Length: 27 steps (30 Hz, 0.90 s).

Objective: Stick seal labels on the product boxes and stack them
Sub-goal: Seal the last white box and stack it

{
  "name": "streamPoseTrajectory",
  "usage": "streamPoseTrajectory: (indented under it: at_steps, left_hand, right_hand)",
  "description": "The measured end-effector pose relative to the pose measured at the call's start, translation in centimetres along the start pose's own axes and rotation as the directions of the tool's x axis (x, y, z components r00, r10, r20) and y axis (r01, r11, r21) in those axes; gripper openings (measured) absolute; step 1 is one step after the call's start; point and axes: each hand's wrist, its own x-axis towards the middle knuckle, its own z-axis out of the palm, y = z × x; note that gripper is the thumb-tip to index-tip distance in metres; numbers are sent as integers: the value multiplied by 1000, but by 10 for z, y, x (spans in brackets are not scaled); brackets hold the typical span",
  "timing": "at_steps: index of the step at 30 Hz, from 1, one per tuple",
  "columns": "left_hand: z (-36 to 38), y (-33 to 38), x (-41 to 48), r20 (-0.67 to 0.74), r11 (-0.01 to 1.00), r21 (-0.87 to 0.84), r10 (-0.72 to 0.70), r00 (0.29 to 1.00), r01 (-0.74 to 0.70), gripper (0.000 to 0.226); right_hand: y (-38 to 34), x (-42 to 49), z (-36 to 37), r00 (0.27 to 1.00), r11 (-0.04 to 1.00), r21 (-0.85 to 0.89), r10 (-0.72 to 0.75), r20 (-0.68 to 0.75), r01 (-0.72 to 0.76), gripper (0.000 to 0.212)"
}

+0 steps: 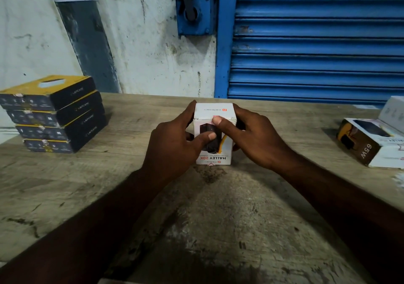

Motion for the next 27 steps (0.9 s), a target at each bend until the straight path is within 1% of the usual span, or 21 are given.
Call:
streamPoseTrajectory:
  at_steps: [3, 6, 9, 12, 15, 17, 19, 21, 23, 25, 27]
  left_hand:
    - [0, -1, 1, 4, 1000, -11, -4, 1000, 4, 80]
    - [0, -4, 2, 51, 1000, -20, -7, 999, 8, 83]
    - [0, -6, 4, 136, 1000, -15, -17, 991, 19, 73]
    - [3, -9, 5, 200, 995, -81, -40, 979, 58, 59]
    - [5, -11, 5, 206, 990, -125, -36, 978, 63, 51]
    - [5, -12, 5, 185, 985, -154, -49, 981, 78, 51]
    - [5, -11, 5, 140, 960, -244, -102, 985, 134, 53]
    - [5, -10, 8, 108, 909, -357, -187, 976, 214, 54]
    - [5, -10, 10, 116, 850, -431, -281, 953, 303, 52]
    - [5, -11, 11, 137, 803, -467, -348, 927, 370, 46]
    - [5, -12, 12, 147, 763, -499, -392, 908, 410, 41]
  right_hand:
    - [0, 1, 1, 1000, 998, -66, -18, 13, 19, 38]
    - [4, 2, 0, 999, 993, -112, -20, 50, 26, 38]
    - [8, 3, -2, 998, 995, -95, -3, 70, 10, 39]
    - [11, 3, -4, 995, 997, -71, 13, 102, -6, 40]
    - [12, 1, -3, 990, 1000, -8, 27, 135, -26, 44]
    - [13, 1, -1, 990, 998, 48, 31, 138, -38, 48]
    - [15, 2, 1, 993, 989, 133, 43, 113, -58, 52]
    - [17, 4, 4, 994, 970, 220, 96, 61, -107, 59]
    - [19, 4, 9, 990, 954, 266, 141, 9, -139, 61]
    - [20, 4, 12, 993, 966, 237, 113, -29, -103, 58]
    - [17, 3, 14, 998, 986, 162, 56, -39, -49, 56]
